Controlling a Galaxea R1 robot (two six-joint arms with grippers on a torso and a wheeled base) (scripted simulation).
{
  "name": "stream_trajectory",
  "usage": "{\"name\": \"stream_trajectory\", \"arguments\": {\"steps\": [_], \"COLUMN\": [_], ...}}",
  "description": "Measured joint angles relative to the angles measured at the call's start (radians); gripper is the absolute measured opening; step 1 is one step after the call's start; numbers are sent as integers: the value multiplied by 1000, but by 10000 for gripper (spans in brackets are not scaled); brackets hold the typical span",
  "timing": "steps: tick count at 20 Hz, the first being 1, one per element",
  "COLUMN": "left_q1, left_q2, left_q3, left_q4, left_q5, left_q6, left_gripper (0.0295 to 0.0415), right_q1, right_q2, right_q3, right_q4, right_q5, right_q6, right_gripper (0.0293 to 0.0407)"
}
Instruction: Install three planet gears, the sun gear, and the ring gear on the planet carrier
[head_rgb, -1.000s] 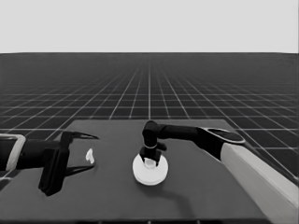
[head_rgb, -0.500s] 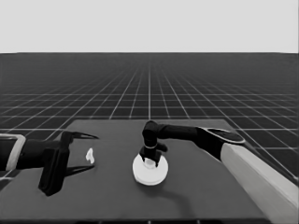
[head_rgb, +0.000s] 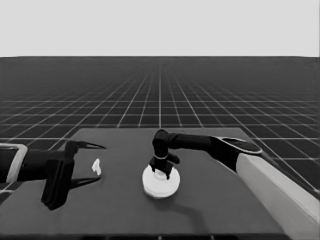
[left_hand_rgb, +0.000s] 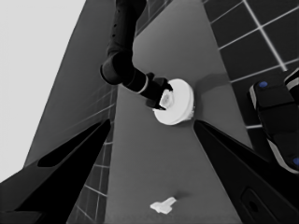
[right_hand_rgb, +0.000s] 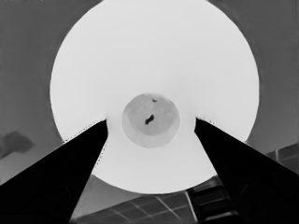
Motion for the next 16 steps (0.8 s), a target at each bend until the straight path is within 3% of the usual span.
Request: {"name": "stream_trajectory", "arguments": {"steps": [8,11,16], "left_q1": [0,0,0], "left_q2": [0,0,0], "left_q3": [0,0,0], "left_q4": [0,0,0], "left_q5": [0,0,0], "left_q6": [0,0,0], "left_gripper": [385,385,385], "right_q1": [0,89,110], "right_q2": [0,-9,-11], "right_q3": [0,46,52], "right_q4": [0,72,92], "right_q5": [0,-26,-27], "right_q6": [4,-382,-479], "right_gripper": [385,385,385]}}
